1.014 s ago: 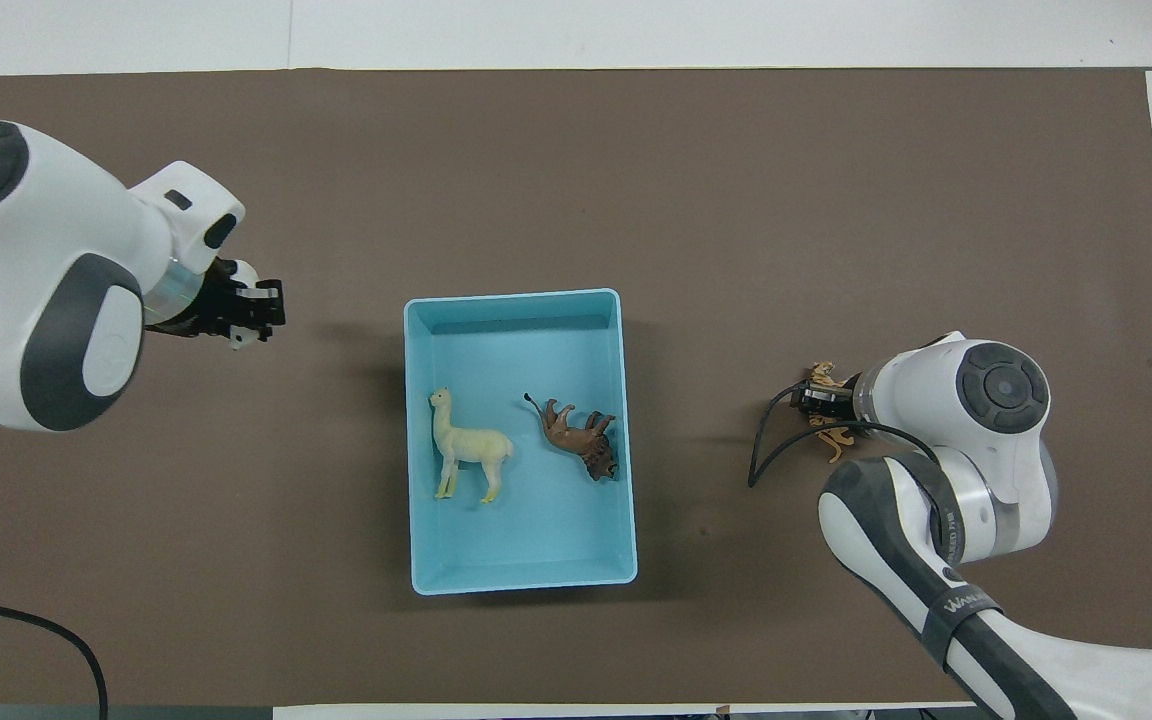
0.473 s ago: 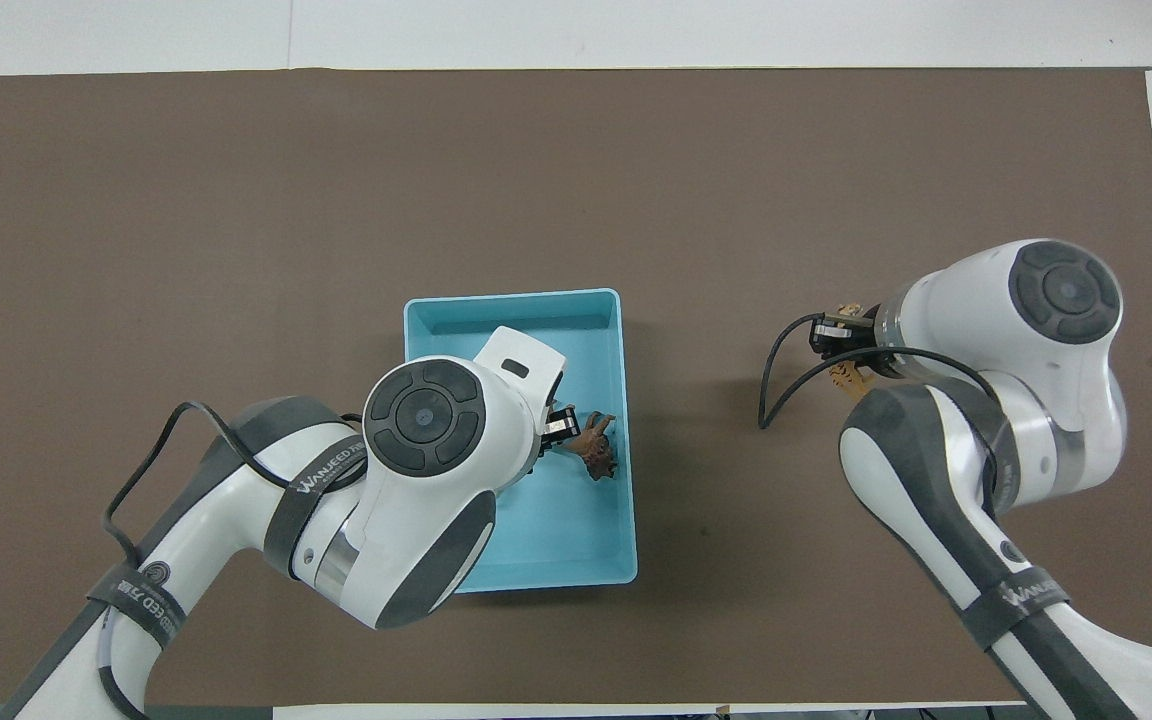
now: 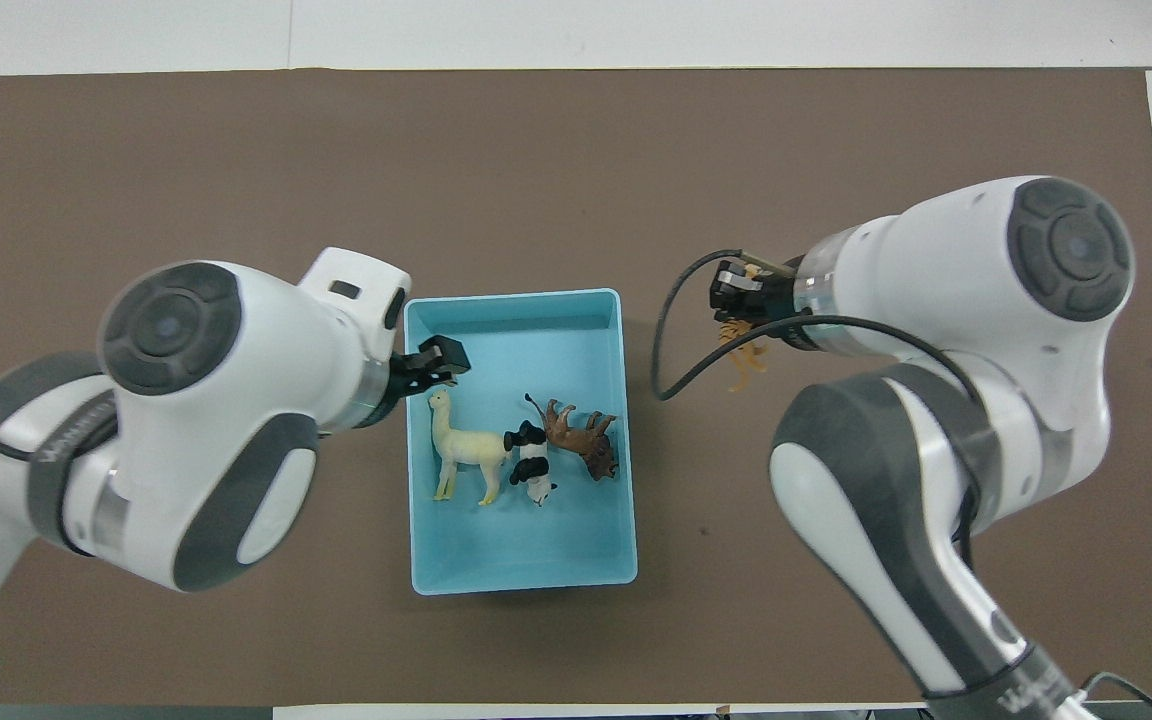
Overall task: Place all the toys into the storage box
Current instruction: 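Place the tiger in the box with the right gripper while the left gripper withdraws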
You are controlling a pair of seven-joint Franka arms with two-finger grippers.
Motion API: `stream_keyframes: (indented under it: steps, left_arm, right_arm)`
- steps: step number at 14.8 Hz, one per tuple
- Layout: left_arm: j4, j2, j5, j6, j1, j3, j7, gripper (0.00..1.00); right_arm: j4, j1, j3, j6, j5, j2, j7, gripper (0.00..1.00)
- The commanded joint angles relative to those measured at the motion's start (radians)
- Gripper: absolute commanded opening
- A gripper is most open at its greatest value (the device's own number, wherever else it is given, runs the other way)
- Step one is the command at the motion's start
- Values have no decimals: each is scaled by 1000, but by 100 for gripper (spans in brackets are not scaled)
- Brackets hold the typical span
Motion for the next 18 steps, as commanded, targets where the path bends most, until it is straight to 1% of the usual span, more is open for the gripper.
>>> stream_keyframes:
  steps: [1,3,4,5,6,10,12,14,15,16,18]
  left_arm:
    - [40,-47,-4,-132,199,-8,279,100]
    - [126,-50,18,-288,299,-8,452,100]
    - [176,-48,51,-352,330,-8,531,100]
    - [222,-41,76,-400,350,-8,589,100]
    - [246,-38,93,-428,356,-8,619,100]
    - [279,-27,120,-439,350,-9,628,100]
    - [325,4,154,-460,348,-6,639,100]
    - [362,19,148,-489,354,17,677,100]
    - [396,42,141,-499,354,44,686,100]
    - [431,60,131,-520,353,49,689,100]
    - [433,70,125,-508,351,52,691,100]
  right_arm:
    - [25,144,1,58,12,19,216,0]
    - [14,212,1,84,12,16,304,0]
    - [11,233,1,85,12,14,327,12]
    - [5,241,1,77,12,11,333,66]
    - [4,243,1,66,9,8,335,100]
    - [14,238,-5,7,-14,5,361,100]
    - [36,192,-28,-88,-118,-28,291,100]
    - [41,87,-45,-191,-132,-91,41,100]
    - [41,21,-53,-233,-132,-120,-81,100]
    - [41,-42,-56,-257,-132,-151,-190,100]
    - [42,-169,-58,-277,-132,-194,-392,100]
